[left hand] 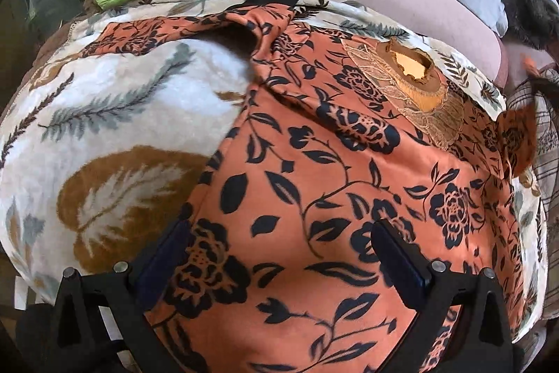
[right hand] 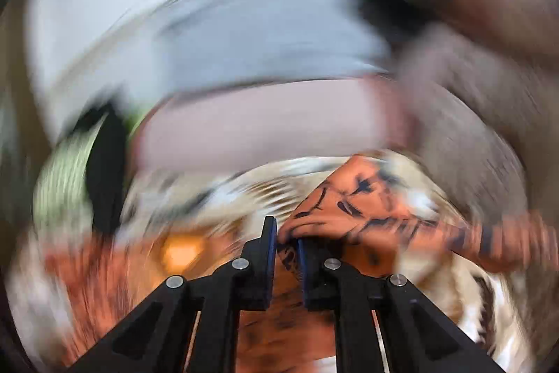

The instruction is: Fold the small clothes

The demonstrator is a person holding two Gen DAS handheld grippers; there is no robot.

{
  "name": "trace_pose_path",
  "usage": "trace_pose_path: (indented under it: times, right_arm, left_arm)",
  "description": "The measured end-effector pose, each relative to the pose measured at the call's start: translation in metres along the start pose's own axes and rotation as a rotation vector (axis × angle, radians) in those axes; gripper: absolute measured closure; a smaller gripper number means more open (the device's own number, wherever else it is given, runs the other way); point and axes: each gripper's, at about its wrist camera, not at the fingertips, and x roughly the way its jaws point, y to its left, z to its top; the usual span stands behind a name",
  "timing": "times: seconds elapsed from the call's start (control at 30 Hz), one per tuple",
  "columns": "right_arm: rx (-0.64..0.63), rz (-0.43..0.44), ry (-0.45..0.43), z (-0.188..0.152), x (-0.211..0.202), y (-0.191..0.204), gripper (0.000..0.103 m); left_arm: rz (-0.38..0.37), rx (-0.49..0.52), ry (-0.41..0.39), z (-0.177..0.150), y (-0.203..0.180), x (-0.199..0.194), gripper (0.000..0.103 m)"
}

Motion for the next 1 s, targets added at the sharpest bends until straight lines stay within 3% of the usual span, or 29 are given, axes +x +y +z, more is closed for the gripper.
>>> trace_pose_path:
  times: [0.03,0.07,0.1,0.17,0.23,0.33,0.4,0.53,0.7,0.83,0.93,1.0]
  right_arm:
    - [-0.075,0.017,0.073,-0.015,0.017,0.036,0.065]
    - [-0.132,0.04,0.155,-0.033,0.039,0.069,0.009]
    - [-0.157,0.088,0.185,-0.052,0.049,0.092,0.0]
    - [-0.143,0.149,0.236,-0.085,0.056,0.114,0.0]
    - [-0.088,0.179,0.22,-0.097,0.045,0.113,0.0]
    - [0.084,0.215,0.199,-0.108,0.019,0.078,0.0]
    - [0.182,0.237,0.183,-0.111,0.003,0.058,0.0]
    - [0.428,0.241,0.097,-0.13,-0.033,-0.015,0.0]
    - [0.65,0.172,-0.03,-0.161,-0.057,-0.081,0.0]
    - [0.783,0.255,-0.028,-0.171,-0.049,-0.104,0.0]
    - [0.81,0.274,-0.074,-0.168,-0.053,-0.115,0.0]
    - [0.836,0.289,-0.099,-0.169,-0.058,-0.124,0.0]
  left_arm:
    - [0.001,0.007,-0.007,-0.001,0.002,-0.003,0.0]
    - [0.001,0.013,-0.014,-0.001,0.006,-0.007,0.0]
    - [0.004,0.016,-0.017,-0.001,0.01,-0.011,0.0]
    - [0.006,0.011,-0.029,0.0,0.021,-0.015,0.0]
    - [0.009,-0.016,-0.042,0.002,0.031,-0.017,0.0]
    - [-0.006,-0.055,-0.036,0.011,0.031,-0.012,0.0]
    - [-0.004,-0.005,-0.048,0.016,0.015,-0.013,0.0]
    - [0.029,0.259,-0.126,0.024,-0.051,-0.024,0.0]
    - [0.047,0.743,-0.192,0.023,-0.17,-0.01,0.0]
    - [0.055,1.1,-0.257,0.005,-0.243,0.018,0.0]
    - [0.039,1.206,-0.261,0.007,-0.259,0.037,0.0]
    - [0.019,1.191,-0.25,0.019,-0.257,0.042,0.0]
